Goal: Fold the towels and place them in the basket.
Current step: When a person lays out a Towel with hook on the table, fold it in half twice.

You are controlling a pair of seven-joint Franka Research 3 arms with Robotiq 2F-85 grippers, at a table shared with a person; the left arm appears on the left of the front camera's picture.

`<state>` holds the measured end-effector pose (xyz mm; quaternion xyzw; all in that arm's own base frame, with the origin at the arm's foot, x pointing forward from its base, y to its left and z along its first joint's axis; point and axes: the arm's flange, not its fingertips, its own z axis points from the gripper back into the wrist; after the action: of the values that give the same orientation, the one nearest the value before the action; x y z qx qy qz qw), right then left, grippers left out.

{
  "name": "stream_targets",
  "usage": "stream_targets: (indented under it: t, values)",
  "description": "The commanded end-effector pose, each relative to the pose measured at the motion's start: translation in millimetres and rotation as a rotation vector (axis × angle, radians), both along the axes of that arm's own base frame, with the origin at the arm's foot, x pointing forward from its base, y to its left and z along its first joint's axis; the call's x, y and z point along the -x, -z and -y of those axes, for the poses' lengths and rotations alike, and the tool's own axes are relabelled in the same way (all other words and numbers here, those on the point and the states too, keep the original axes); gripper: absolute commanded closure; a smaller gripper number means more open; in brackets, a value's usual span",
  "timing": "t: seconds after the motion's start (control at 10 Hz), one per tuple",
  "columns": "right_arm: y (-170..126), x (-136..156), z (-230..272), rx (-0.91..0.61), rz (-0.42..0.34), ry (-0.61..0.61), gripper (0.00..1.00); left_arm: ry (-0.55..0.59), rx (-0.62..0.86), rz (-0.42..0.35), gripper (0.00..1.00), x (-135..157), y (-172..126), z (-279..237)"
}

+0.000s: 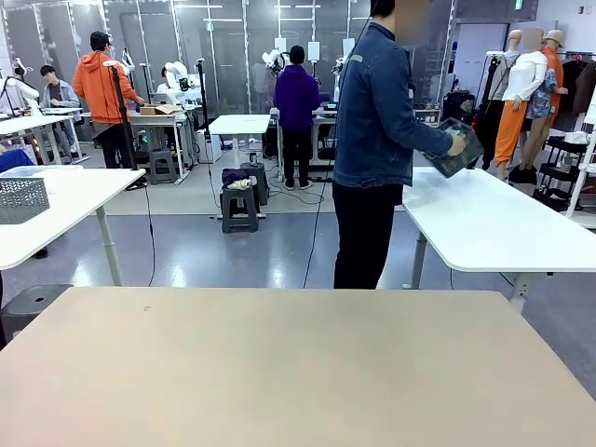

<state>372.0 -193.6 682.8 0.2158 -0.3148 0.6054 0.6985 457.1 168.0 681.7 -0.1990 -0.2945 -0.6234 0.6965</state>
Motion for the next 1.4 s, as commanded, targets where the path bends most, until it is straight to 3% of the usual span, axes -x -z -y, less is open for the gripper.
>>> stream_targets:
  t: [0.0, 0.3, 1.3]
  values:
    - [-10.1, -2.3, 1.3, -0.058, -0.06, 0.065, 0.0, -0.013, 0.05, -0.027, 0.0, -0.4, -8.0, -1.1]
    - [-11.0, -0.6, 1.5, -0.086, -0.103, 0.117, 0.0, -0.027, 0.066, -0.038, 0.0, -2.6, -7.4, -11.8]
    - [-5.8, -0.3, 4.6, -0.065, -0.089, 0.107, 0.0, -0.03, 0.038, -0.024, 0.0, -1.2, -0.4, -9.9]
